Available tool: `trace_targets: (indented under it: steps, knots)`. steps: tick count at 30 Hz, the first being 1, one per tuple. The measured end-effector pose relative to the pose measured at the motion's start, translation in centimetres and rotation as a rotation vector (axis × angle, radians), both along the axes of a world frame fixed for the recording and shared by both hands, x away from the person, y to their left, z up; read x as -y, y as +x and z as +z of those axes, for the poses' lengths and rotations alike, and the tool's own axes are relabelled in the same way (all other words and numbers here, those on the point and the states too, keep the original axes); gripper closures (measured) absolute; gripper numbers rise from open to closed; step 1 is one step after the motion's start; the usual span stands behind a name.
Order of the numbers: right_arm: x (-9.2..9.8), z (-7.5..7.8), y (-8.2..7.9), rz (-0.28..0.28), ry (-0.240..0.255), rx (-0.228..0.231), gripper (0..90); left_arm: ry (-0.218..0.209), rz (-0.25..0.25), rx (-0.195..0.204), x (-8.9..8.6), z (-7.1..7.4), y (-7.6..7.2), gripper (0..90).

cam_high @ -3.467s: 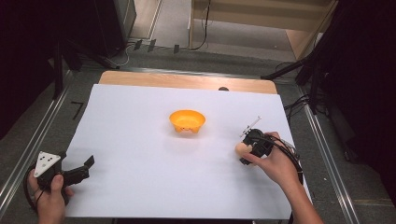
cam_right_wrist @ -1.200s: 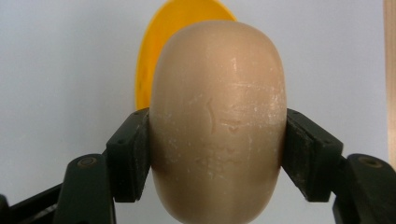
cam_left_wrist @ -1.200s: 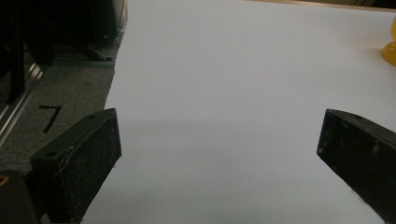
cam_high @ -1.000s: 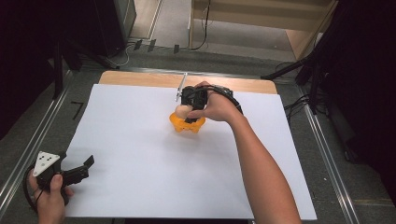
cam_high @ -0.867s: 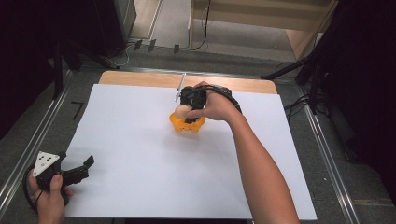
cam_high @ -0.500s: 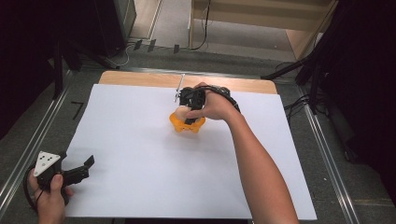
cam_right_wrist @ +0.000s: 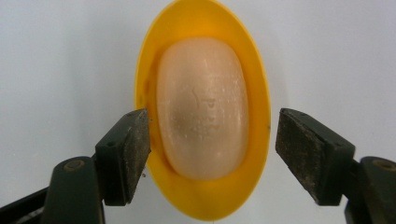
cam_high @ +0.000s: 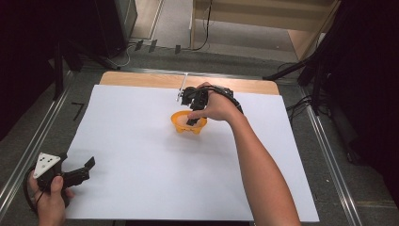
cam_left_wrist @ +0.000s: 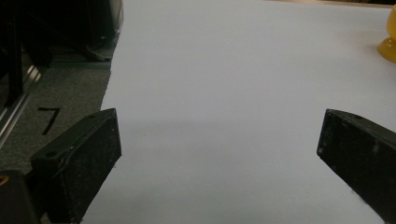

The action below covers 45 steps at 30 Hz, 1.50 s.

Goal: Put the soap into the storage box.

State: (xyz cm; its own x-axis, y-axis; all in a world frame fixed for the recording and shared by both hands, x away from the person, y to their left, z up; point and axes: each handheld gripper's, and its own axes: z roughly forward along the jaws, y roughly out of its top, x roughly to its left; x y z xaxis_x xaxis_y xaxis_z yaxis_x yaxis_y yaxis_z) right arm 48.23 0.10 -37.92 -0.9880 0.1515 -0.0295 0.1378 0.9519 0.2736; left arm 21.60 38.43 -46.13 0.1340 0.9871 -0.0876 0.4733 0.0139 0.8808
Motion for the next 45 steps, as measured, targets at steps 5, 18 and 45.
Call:
trace_targets:
  steps: [5, 18, 45]
  knots:
    - [1.7, 0.2, -0.4, -0.061, 0.066, -0.022, 27.1, 0.000, 0.001, -0.001, 0.0, 0.0, 0.0, 0.5]
    - [7.2, 0.4, -2.4, -0.247, 0.230, -0.098, 20.9, 0.003, -0.008, 0.000, 0.0, 0.0, 0.0, 0.5]
    - [16.3, -5.5, -8.2, -0.551, 0.362, -0.008, 6.4, 0.001, -0.003, 0.006, 0.0, 0.0, 0.0, 0.5]
